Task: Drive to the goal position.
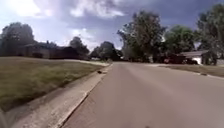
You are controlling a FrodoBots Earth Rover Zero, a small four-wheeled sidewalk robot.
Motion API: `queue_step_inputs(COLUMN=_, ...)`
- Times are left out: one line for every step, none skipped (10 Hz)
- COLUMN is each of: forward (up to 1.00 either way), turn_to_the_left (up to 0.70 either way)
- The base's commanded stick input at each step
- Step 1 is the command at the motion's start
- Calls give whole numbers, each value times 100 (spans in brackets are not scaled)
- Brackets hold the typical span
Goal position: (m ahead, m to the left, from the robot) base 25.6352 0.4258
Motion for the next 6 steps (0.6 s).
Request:
queue_step_inputs(forward=100, turn_to_the_left=0)
queue_step_inputs(forward=100, turn_to_the_left=0)
queue_step_inputs(forward=100, turn_to_the_left=0)
queue_step_inputs(forward=100, turn_to_the_left=0)
queue_step_inputs(forward=100, turn_to_the_left=0)
queue_step_inputs(forward=99, turn_to_the_left=0)
